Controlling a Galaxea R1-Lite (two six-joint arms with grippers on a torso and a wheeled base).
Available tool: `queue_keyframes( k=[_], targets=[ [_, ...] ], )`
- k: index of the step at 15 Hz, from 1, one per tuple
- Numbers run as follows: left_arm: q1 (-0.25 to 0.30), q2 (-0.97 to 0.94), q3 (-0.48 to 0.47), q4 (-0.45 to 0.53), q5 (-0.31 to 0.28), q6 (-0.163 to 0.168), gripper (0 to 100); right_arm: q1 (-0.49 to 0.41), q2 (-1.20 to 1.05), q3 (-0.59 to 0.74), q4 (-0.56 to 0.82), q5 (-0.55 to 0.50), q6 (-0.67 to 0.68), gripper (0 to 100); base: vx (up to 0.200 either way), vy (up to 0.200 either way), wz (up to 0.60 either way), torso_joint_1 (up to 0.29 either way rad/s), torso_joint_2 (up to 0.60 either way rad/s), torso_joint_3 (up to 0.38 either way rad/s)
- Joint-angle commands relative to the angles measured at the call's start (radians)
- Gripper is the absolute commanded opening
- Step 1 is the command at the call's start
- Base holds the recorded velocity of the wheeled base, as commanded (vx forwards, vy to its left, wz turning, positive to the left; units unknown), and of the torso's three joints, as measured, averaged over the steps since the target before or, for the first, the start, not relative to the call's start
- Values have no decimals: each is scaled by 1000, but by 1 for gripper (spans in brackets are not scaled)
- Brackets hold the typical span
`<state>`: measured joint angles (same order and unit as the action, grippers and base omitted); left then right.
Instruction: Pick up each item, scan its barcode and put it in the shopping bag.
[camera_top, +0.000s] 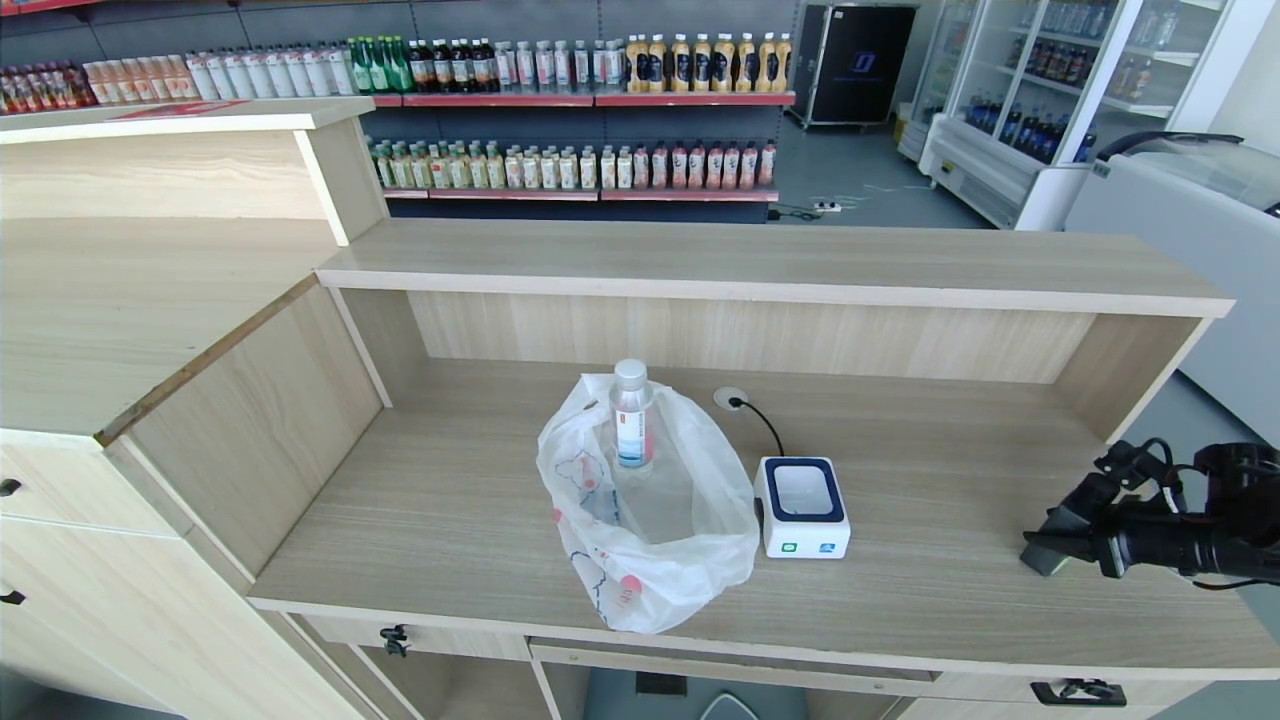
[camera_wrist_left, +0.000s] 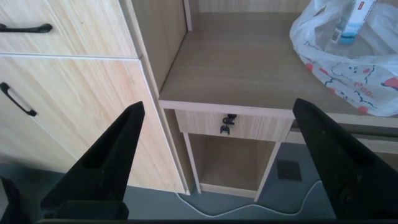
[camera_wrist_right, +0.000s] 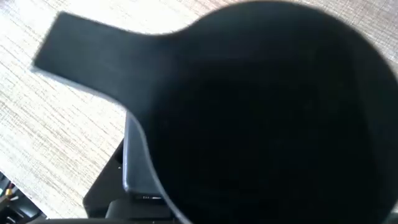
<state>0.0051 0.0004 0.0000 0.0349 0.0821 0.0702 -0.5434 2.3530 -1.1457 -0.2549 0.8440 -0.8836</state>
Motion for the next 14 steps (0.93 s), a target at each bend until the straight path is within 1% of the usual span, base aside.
queue_keyframes(
  k=[1, 4, 6, 8, 10, 12, 14],
  targets=[
    [1, 0, 0, 0, 1, 0, 100, 0, -20, 6, -21, 4, -8, 0, 0, 0, 0, 0, 0, 0],
    [-1, 0, 0, 0, 1, 0, 100, 3, -132, 8, -32, 115, -58, 0, 0, 0, 0, 0, 0, 0],
    [1, 0, 0, 0, 1, 0, 100, 7, -228, 0, -75, 231, -118, 0, 0, 0, 0, 0, 0, 0],
    [1, 0, 0, 0, 1, 0, 100, 34, -340, 6, -126, 343, -170, 0, 0, 0, 0, 0, 0, 0],
    [-1, 0, 0, 0, 1, 0, 100, 82, -449, 4, -161, 372, -215, 0, 0, 0, 0, 0, 0, 0],
    [1, 0, 0, 0, 1, 0, 100, 166, -546, 11, -215, 400, -219, 0, 0, 0, 0, 0, 0, 0],
    [-1, 0, 0, 0, 1, 0, 100, 272, -610, 11, -256, 406, -218, 0, 0, 0, 0, 0, 0, 0]
  ],
)
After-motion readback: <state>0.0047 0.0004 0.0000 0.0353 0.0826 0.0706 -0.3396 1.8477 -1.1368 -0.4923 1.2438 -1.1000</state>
